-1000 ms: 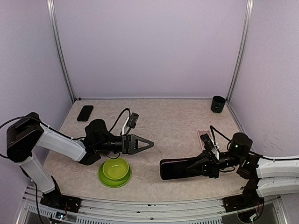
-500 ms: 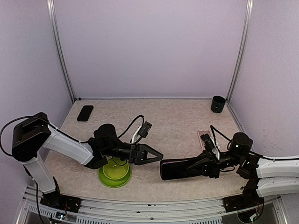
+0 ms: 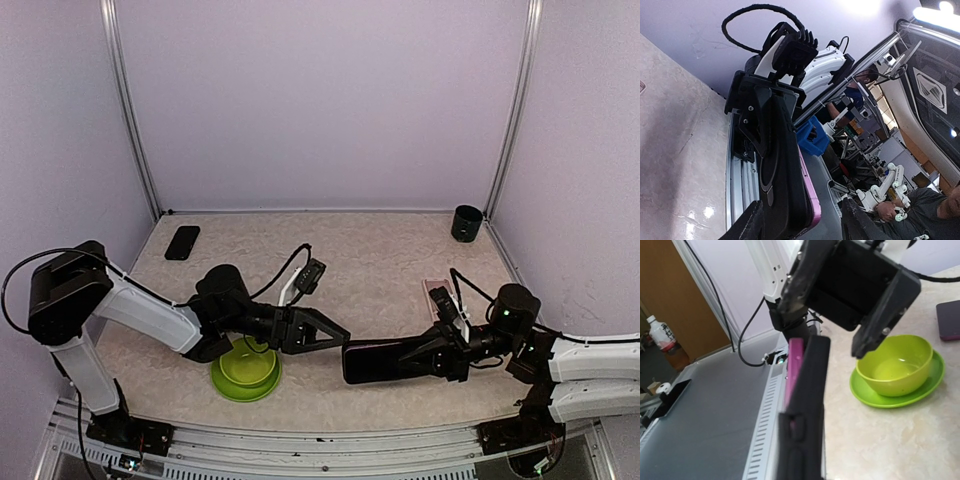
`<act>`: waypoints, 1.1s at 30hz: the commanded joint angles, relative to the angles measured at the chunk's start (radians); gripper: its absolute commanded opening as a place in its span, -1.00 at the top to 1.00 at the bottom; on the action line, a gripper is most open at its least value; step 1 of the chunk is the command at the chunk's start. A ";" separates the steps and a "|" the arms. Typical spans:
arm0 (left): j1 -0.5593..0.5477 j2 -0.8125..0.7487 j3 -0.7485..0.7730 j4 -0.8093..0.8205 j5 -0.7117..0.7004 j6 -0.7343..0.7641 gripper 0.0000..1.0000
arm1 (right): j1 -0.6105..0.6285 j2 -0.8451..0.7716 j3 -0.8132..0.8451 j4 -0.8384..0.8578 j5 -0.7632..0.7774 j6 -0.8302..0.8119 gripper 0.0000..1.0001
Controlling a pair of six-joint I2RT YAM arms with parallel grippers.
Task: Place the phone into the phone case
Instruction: Press the corner of the phone case at the bottom left corner of the phone case.
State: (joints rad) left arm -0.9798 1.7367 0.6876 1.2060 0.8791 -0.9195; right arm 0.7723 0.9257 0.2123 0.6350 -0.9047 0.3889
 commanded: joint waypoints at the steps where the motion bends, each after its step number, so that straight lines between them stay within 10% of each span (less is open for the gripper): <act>1: -0.012 0.021 0.027 0.001 0.034 0.013 -0.03 | 0.006 -0.015 0.042 0.016 0.035 -0.023 0.99; 13: -0.033 -0.007 0.056 -0.169 -0.002 0.137 0.16 | 0.005 0.034 0.061 -0.027 0.112 -0.026 0.99; 25: -0.036 -0.013 0.044 -0.185 -0.042 0.154 0.93 | 0.005 0.042 0.059 -0.023 0.112 -0.021 0.97; 33: -0.033 -0.077 0.060 -0.465 -0.344 0.266 1.00 | 0.004 0.046 0.087 -0.070 0.118 -0.006 0.52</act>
State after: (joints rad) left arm -1.0035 1.7153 0.7181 0.9161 0.7311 -0.7189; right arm 0.7742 0.9726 0.2394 0.5491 -0.8005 0.3866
